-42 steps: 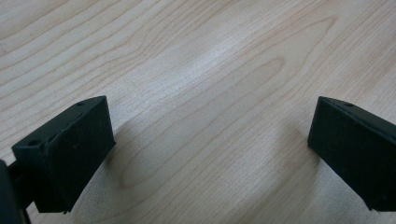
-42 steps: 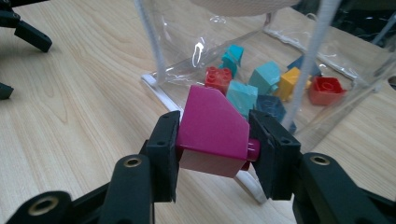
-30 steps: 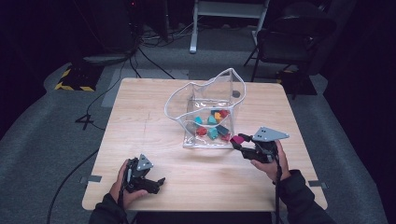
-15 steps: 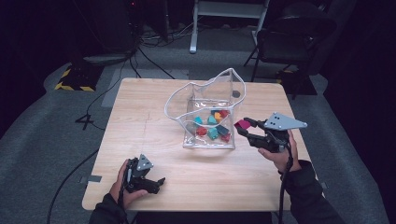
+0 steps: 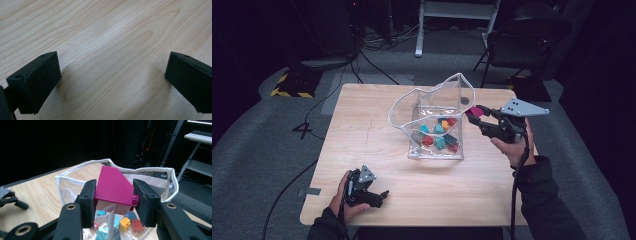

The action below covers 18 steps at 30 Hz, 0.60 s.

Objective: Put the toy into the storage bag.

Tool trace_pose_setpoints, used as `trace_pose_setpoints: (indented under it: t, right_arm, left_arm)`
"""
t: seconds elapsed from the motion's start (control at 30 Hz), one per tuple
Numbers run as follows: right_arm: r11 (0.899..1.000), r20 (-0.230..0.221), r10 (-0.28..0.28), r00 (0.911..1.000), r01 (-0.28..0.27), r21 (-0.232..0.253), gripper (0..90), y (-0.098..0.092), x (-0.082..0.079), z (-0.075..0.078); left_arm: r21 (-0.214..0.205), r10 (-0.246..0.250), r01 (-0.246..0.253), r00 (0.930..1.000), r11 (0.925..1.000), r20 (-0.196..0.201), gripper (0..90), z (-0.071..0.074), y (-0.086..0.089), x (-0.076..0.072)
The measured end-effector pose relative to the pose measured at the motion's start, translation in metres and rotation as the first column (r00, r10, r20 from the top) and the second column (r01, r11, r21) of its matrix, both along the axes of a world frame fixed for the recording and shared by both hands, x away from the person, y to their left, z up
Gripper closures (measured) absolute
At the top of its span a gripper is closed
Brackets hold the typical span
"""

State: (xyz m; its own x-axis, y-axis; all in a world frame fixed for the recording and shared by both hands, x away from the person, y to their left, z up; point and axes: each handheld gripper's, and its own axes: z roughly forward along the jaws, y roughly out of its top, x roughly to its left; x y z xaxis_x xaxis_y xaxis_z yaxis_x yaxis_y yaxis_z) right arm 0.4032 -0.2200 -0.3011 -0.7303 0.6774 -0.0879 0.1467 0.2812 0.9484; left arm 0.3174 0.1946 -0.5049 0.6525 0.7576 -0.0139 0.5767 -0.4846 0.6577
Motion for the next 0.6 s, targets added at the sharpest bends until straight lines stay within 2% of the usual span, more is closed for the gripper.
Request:
trace_pose_setpoints:
  t: [0.27, 0.6]
  right_arm:
    - [1.000, -0.008, -0.022, 0.9997, 0.022, -0.019, 56.0, 0.015, 0.019, 0.008]
    - [0.998, -0.037, -0.053, 0.9979, 0.051, -0.048, 56.0, 0.033, 0.040, -0.001]
  left_arm:
    - [0.000, 0.000, 0.000, 1.0000, 1.0000, 0.000, 0.4, 0.000, 0.000, 0.000]
    - [0.000, 0.000, 0.000, 1.0000, 1.0000, 0.000, 0.4, 0.000, 0.000, 0.000]
